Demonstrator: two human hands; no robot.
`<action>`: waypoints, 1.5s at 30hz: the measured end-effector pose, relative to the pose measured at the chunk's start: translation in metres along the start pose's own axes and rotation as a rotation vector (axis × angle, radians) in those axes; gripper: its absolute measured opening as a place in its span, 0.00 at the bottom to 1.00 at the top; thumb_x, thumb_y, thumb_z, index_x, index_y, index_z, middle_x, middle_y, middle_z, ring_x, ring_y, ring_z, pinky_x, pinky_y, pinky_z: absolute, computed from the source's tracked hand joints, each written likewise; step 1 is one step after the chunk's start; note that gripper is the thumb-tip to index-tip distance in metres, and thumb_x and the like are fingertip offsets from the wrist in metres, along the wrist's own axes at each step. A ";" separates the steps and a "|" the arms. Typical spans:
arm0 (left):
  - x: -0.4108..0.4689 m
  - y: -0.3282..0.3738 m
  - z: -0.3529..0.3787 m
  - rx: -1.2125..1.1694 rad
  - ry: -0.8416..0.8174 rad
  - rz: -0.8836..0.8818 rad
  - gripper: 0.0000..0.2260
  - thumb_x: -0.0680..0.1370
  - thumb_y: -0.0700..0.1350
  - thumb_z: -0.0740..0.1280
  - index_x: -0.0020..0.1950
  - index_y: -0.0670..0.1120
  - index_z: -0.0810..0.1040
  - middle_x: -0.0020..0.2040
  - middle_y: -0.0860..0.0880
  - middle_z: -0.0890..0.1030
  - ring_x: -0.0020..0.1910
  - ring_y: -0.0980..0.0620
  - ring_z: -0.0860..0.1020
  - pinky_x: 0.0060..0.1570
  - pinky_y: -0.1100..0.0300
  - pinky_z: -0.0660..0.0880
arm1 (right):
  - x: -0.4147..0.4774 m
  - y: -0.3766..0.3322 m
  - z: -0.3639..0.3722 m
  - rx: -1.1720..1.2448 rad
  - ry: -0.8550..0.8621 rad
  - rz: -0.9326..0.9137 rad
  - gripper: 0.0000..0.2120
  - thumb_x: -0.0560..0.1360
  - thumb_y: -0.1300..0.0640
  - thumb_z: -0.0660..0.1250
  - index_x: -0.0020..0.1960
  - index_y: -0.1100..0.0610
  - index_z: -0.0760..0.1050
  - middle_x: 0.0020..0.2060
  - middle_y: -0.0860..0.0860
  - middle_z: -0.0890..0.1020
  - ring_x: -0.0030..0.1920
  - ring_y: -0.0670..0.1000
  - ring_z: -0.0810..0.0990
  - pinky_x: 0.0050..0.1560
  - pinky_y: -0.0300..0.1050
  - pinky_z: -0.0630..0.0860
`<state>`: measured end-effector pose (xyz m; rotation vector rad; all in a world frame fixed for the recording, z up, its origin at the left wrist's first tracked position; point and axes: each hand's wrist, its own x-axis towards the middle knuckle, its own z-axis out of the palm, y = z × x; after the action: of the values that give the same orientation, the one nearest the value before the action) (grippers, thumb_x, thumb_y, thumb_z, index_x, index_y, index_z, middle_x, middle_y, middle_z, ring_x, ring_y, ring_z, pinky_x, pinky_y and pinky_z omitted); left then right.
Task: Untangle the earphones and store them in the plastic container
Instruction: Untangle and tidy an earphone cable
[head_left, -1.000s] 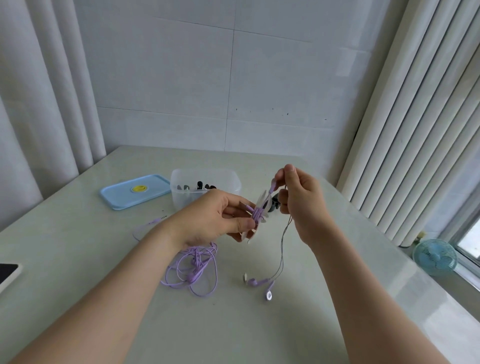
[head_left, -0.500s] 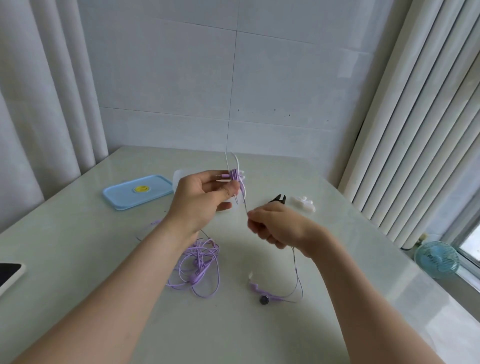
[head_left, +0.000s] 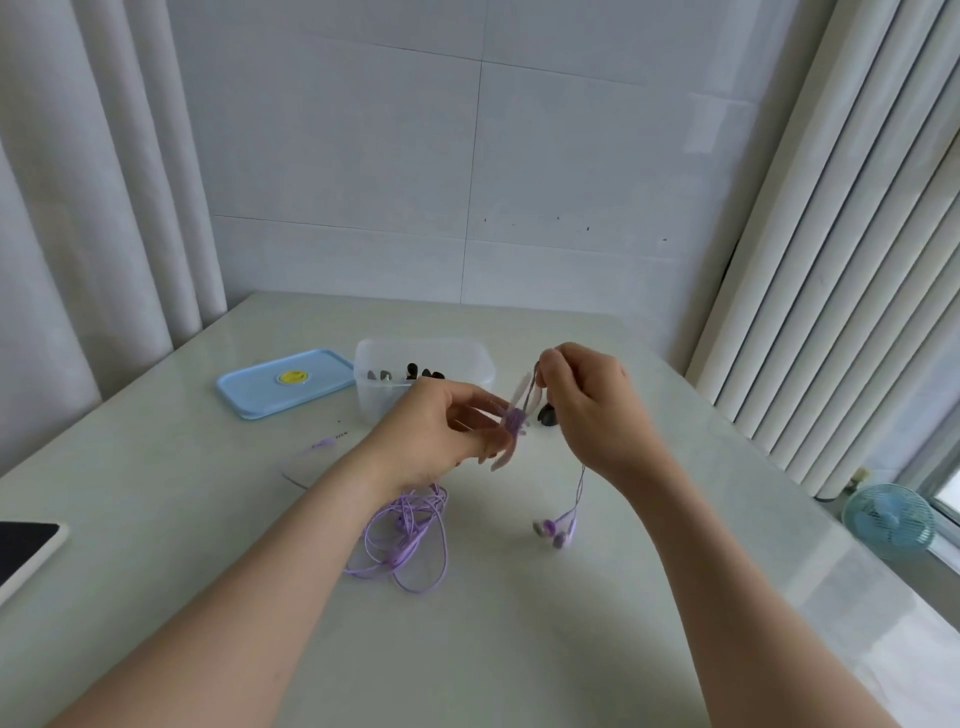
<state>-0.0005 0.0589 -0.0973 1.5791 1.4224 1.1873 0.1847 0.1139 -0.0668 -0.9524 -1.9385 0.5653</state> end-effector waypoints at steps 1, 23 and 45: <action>-0.001 0.002 0.002 0.021 -0.027 0.015 0.10 0.77 0.37 0.77 0.57 0.48 0.87 0.44 0.49 0.89 0.39 0.58 0.81 0.37 0.68 0.74 | 0.001 0.005 0.002 -0.051 0.037 0.004 0.17 0.83 0.55 0.59 0.42 0.66 0.72 0.33 0.63 0.75 0.36 0.63 0.76 0.38 0.60 0.75; 0.006 0.004 -0.003 -0.491 0.429 -0.037 0.11 0.75 0.42 0.80 0.56 0.44 0.87 0.42 0.46 0.87 0.40 0.51 0.85 0.46 0.55 0.85 | -0.013 -0.009 0.008 0.171 -0.632 0.144 0.14 0.83 0.60 0.62 0.48 0.55 0.86 0.31 0.51 0.68 0.31 0.51 0.64 0.30 0.42 0.63; -0.002 0.009 0.005 -0.162 -0.152 0.049 0.08 0.79 0.38 0.74 0.58 0.45 0.87 0.52 0.46 0.88 0.51 0.52 0.84 0.56 0.51 0.84 | 0.007 0.026 -0.005 0.094 0.164 0.251 0.18 0.83 0.48 0.68 0.42 0.60 0.80 0.21 0.42 0.69 0.22 0.42 0.69 0.34 0.44 0.67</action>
<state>0.0069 0.0560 -0.0913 1.5630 1.1677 1.1544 0.1972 0.1353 -0.0780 -1.1537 -1.6442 0.6926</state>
